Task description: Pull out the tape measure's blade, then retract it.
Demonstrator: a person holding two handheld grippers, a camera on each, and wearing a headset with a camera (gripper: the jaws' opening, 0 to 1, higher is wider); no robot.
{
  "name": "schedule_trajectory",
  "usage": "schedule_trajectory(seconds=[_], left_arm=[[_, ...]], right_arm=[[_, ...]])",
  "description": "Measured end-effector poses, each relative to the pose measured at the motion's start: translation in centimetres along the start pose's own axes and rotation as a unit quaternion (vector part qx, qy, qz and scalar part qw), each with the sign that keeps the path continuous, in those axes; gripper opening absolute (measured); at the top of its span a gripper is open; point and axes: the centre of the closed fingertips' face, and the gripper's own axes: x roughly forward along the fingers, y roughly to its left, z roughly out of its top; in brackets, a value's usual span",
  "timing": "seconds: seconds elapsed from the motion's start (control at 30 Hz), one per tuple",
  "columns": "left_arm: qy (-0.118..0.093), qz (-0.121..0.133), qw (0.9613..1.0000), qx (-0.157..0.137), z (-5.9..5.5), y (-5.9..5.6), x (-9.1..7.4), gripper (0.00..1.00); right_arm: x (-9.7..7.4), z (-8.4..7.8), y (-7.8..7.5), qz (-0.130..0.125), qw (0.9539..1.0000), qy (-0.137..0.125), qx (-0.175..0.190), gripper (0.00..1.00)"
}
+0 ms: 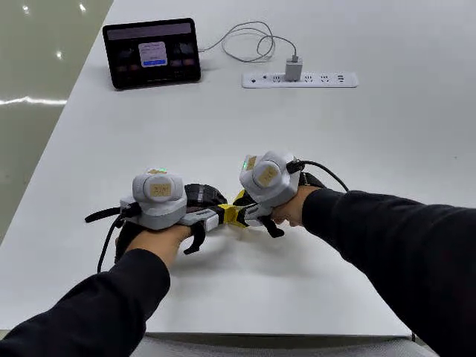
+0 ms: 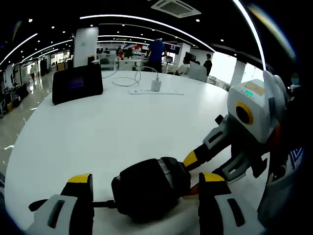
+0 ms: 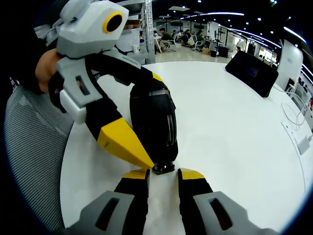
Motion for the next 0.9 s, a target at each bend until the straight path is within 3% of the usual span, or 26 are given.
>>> schedule_trajectory(seconds=[0.07, 0.1, 0.17, 0.27, 0.33, 0.4, 0.63, 0.9], left_arm=[[0.002, -0.009, 0.9999, -0.008, 0.0, 0.3, -0.3, 0.99], [-0.009, -0.016, 0.9998, -0.012, 0.3, 0.5, -0.7, 1.00], [0.001, -0.047, 0.9985, -0.027, 0.0, 0.1, -1.1, 1.00], [-0.010, -0.059, 0.9982, -0.001, 0.1, 0.5, -1.8, 1.00], [0.003, -0.071, 0.9975, 0.006, -0.6, 0.5, -2.3, 1.00], [0.002, -0.082, 0.9966, 0.008, -0.9, 0.4, -2.7, 1.00], [0.002, -0.094, 0.9956, 0.000, -1.3, 1.0, -3.6, 1.00], [-0.014, -0.092, 0.9956, 0.011, -1.0, 1.8, -3.7, 1.00]], right_arm=[[-0.5, -0.5, 0.0, -0.003, 1.0000, -0.005, 0.008, 0.20], [-0.9, -0.8, -0.1, -0.008, 0.9995, -0.014, 0.028, 0.22], [-1.8, -1.4, -0.4, -0.021, 0.9984, -0.027, 0.044, 0.27], [-3.3, -2.2, -1.0, -0.044, 0.9960, -0.042, 0.065, 0.32], [-4.3, -2.9, -1.4, -0.055, 0.9944, -0.047, 0.077, 0.32], [-5.2, -3.7, -1.8, -0.066, 0.9932, -0.049, 0.082, 0.33], [-7.4, -5.3, -2.3, -0.088, 0.9906, -0.051, 0.092, 0.37], [-7.7, -6.2, -1.8, -0.091, 0.9914, -0.040, 0.085, 0.42]])
